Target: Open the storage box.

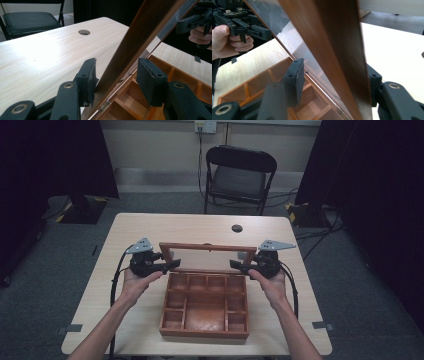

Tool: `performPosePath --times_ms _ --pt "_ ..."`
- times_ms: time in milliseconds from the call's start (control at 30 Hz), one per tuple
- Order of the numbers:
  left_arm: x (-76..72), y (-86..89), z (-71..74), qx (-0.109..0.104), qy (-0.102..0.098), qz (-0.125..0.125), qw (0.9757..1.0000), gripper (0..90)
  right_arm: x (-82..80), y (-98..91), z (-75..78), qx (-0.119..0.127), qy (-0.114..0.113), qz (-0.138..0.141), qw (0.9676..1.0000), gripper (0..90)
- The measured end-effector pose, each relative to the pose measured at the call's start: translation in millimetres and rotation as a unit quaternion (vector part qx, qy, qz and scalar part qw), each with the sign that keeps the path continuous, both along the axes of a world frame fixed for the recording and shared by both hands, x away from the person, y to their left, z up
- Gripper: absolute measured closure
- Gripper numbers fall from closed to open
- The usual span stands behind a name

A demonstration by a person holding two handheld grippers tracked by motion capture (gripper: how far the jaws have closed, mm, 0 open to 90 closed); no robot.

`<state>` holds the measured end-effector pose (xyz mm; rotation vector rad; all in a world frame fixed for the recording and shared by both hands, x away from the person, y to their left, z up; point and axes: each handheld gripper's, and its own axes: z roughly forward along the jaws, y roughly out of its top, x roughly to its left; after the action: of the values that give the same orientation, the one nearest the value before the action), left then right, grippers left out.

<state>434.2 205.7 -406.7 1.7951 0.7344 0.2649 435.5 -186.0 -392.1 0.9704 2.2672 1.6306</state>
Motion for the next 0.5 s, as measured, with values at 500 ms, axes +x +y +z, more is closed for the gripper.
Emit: performPosePath --times_ms 500 --pt "7.7 1.2 -17.3 0.014 0.011 0.010 0.9998 52.0 7.9 -7.2 -21.4 -0.011 0.017 -0.019 0.9996 45.8"
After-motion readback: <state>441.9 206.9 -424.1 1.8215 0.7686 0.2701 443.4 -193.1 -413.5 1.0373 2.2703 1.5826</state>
